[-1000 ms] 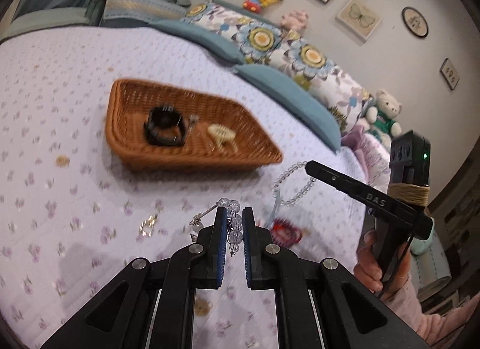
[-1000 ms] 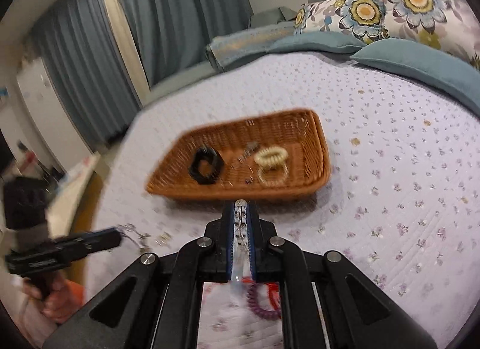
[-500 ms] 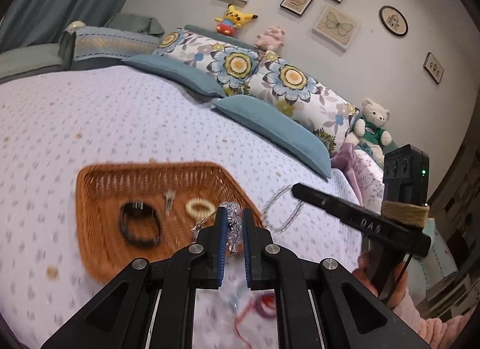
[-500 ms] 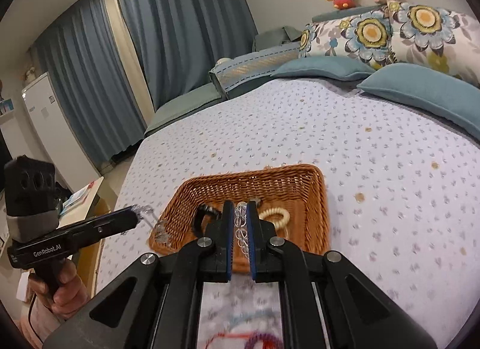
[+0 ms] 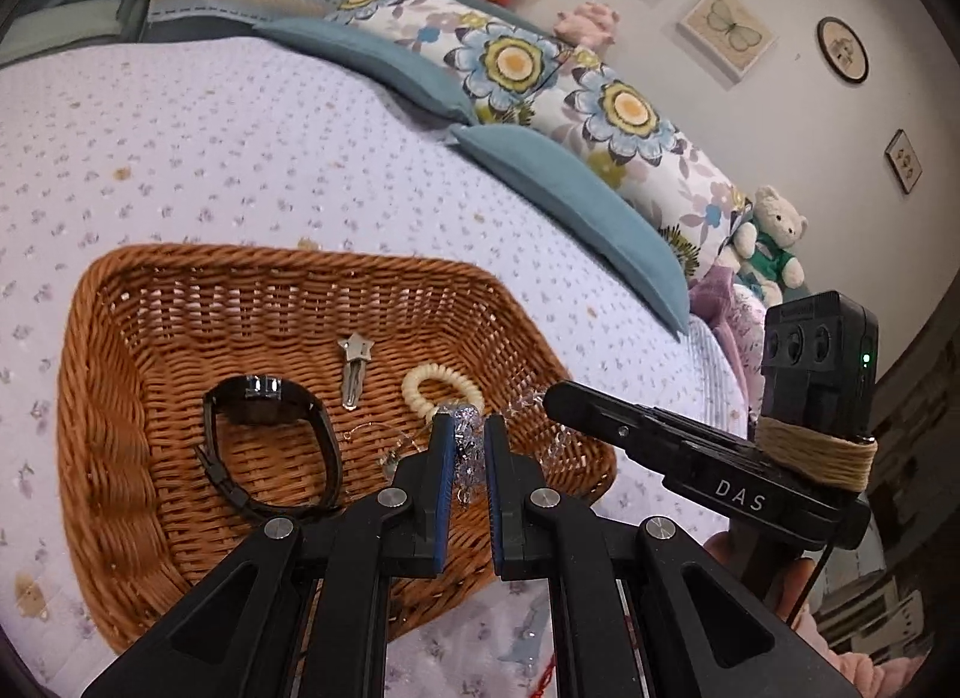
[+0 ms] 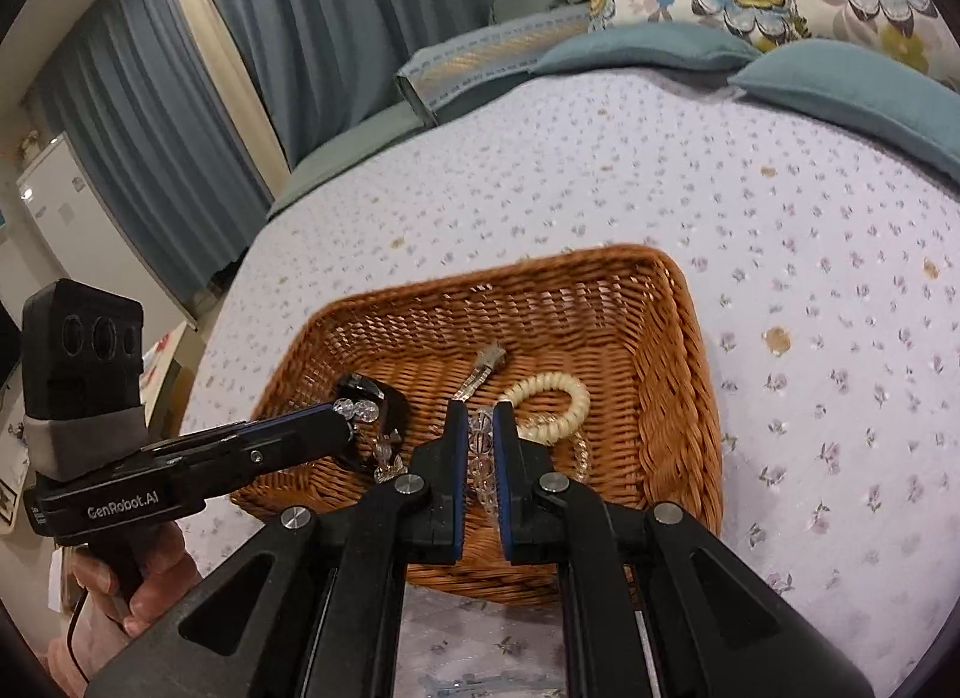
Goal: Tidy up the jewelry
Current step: 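Carry the crystal earring and bead bracelet into the wicker basket and open both tools, then grasp the small gold charm with the left tool while the right tool grasps the purple coil hair tie, then carry the gold charm and purple coil into the basket and open both tools, then grasp the light-blue hair clip with the left tool while the right tool grasps the red string bracelet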
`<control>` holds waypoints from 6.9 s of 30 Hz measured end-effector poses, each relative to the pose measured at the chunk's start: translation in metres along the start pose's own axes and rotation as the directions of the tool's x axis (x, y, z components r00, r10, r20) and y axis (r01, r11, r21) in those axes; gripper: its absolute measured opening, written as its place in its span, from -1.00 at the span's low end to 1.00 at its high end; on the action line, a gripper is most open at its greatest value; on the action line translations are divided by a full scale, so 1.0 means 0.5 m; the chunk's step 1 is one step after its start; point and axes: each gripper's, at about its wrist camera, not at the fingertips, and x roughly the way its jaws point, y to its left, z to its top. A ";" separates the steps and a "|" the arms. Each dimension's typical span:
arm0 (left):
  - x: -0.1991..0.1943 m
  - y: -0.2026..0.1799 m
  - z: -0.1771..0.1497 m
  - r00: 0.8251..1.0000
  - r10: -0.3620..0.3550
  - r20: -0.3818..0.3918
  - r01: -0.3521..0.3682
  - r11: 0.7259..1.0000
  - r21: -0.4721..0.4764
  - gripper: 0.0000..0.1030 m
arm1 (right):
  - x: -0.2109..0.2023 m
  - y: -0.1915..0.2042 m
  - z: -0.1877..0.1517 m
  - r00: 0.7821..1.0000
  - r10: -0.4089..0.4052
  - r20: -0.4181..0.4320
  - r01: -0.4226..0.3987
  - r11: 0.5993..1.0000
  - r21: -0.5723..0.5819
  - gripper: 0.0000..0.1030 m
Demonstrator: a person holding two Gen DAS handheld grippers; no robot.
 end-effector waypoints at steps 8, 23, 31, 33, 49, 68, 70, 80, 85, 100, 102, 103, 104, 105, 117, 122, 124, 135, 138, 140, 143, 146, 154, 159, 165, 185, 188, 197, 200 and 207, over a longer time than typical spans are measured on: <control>0.031 0.004 -0.014 0.999 0.038 -0.033 -0.038 0.999 0.005 -0.82 | 0.020 -0.038 -0.008 0.998 -0.049 -0.029 0.051 0.997 0.056 -0.79; -0.039 -0.010 0.000 0.998 0.011 0.066 -0.010 1.000 -0.016 0.14 | -0.033 -0.044 -0.005 0.998 -0.065 0.024 0.063 0.996 0.069 -0.19; -0.171 -0.063 0.002 0.982 -0.068 0.177 0.061 0.997 0.048 0.14 | -0.124 -0.002 -0.016 0.993 -0.085 0.086 0.085 0.996 0.003 -0.18; -0.212 -0.067 -0.005 0.974 -0.089 0.206 0.081 0.996 0.049 0.14 | -0.154 0.014 -0.026 0.986 -0.123 0.112 0.127 0.992 -0.022 -0.18; -0.307 -0.010 -0.193 0.957 0.253 0.140 -0.253 0.967 -0.023 0.14 | -0.253 0.022 -0.192 0.988 -0.155 0.015 0.156 0.985 -0.081 -0.18; -0.157 0.001 -0.239 0.912 0.404 -0.073 -0.395 0.912 0.111 0.14 | -0.144 0.032 -0.258 0.951 -0.260 -0.168 0.225 0.954 -0.201 -0.54; -0.152 0.003 -0.241 0.909 0.409 -0.084 -0.400 0.910 0.111 0.12 | -0.135 0.035 -0.260 0.947 -0.272 -0.173 0.234 0.949 -0.211 -0.55; -0.127 0.018 -0.243 0.894 0.433 -0.119 -0.422 0.900 0.107 -0.04 | -0.099 0.029 -0.266 0.933 -0.288 -0.214 0.247 0.949 -0.199 -0.66; -0.096 0.021 -0.240 0.879 0.457 -0.135 -0.439 0.887 0.141 -0.22 | -0.092 0.023 -0.267 0.931 -0.288 -0.225 0.247 0.950 -0.194 -0.66; -0.070 0.000 -0.248 0.864 0.488 -0.122 -0.454 0.862 0.227 -0.73 | -0.093 0.037 -0.267 0.939 -0.289 -0.188 0.244 0.942 -0.229 -0.74; -0.075 0.000 -0.246 0.870 0.480 -0.114 -0.449 0.867 0.216 -0.73 | -0.107 0.039 -0.260 0.950 -0.269 -0.162 0.231 0.948 -0.218 -0.75; -0.079 -0.002 -0.245 0.875 0.472 -0.108 -0.444 0.871 0.210 -0.73 | -0.115 0.040 -0.256 0.956 -0.253 -0.148 0.220 0.952 -0.211 -0.75; -0.084 -0.005 -0.244 0.882 0.462 -0.097 -0.437 0.876 0.203 -0.73 | -0.125 0.040 -0.251 0.964 -0.232 -0.131 0.203 0.958 -0.201 -0.76; -0.089 -0.008 -0.244 0.886 0.455 -0.086 -0.432 0.879 0.200 -0.73 | -0.133 0.042 -0.248 0.968 -0.220 -0.118 0.195 0.961 -0.195 -0.76; -0.147 -0.026 -0.223 0.936 0.353 0.009 -0.352 0.929 0.119 -0.73 | -0.216 0.032 -0.214 0.995 -0.096 0.038 0.099 0.991 -0.085 -0.76; -0.170 -0.054 -0.198 0.952 0.301 0.053 -0.305 0.945 0.121 -0.73 | -0.223 0.038 -0.180 0.996 -0.069 0.058 0.073 0.995 -0.064 -0.76; -0.179 -0.061 -0.176 0.959 0.274 0.069 -0.281 0.953 0.116 -0.73 | -0.220 0.046 -0.154 0.995 -0.063 0.071 0.068 0.996 -0.060 -0.76; -0.101 -0.038 -0.003 0.975 0.202 0.088 -0.211 0.972 0.104 -0.73 | -0.065 0.039 0.026 0.992 -0.113 0.063 0.114 0.993 -0.015 -0.77; -0.047 -0.021 0.026 0.982 0.177 0.063 -0.182 0.979 0.088 -0.73 | -0.017 0.020 0.039 0.991 -0.130 0.036 0.130 0.992 0.000 -0.77; -0.023 -0.012 0.029 0.985 0.165 0.049 -0.168 0.983 0.079 -0.73 | 0.002 0.008 0.036 0.991 -0.135 0.023 0.135 0.991 0.006 -0.77; 0.011 0.000 0.021 0.990 0.143 0.019 -0.144 0.987 0.071 -0.73 | 0.031 -0.012 0.027 0.991 -0.134 -0.009 0.134 0.991 0.022 -0.77; 0.045 0.006 0.011 0.989 0.149 -0.018 -0.147 0.987 0.069 -0.73 | 0.050 -0.024 0.021 0.991 -0.132 -0.035 0.134 0.990 0.035 -0.77; 0.081 -0.032 -0.017 0.969 0.247 -0.012 -0.241 0.952 0.188 -0.73 | 0.064 -0.033 0.013 0.988 -0.144 -0.048 0.146 0.988 0.040 -0.77; 0.087 -0.036 -0.024 0.959 0.284 0.001 -0.277 0.933 0.229 -0.73 | 0.069 -0.036 0.010 0.987 -0.148 -0.059 0.150 0.988 0.041 -0.74; 0.082 -0.036 -0.025 0.956 0.294 0.016 -0.289 0.928 0.235 -0.66 | 0.076 -0.037 0.006 0.988 -0.130 -0.078 0.134 0.989 0.057 -0.67; -0.110 -0.099 0.007 0.976 0.140 0.168 -0.172 0.966 0.192 -0.07 | -0.105 0.024 0.024 0.989 -0.113 0.094 0.115 0.993 -0.019 -0.22; -0.156 -0.112 -0.005 0.980 0.101 0.169 -0.133 0.972 0.192 -0.07 | -0.155 0.042 0.013 0.989 -0.109 0.105 0.114 0.992 -0.049 -0.22; -0.193 -0.163 -0.099 0.990 0.065 0.128 -0.091 0.973 0.211 -0.07 | -0.231 0.036 -0.134 0.987 -0.161 0.014 0.162 0.982 -0.094 -0.22; -0.158 -0.176 -0.140 0.995 0.068 0.072 -0.081 0.975 0.208 -0.07 | -0.219 0.022 -0.192 0.985 -0.163 -0.050 0.159 0.984 -0.079 -0.22; -0.021 -0.163 -0.200 0.990 0.095 -0.108 -0.070 0.975 0.213 -0.07 | -0.188 0.019 -0.261 0.977 -0.168 -0.130 0.154 0.982 -0.110 -0.22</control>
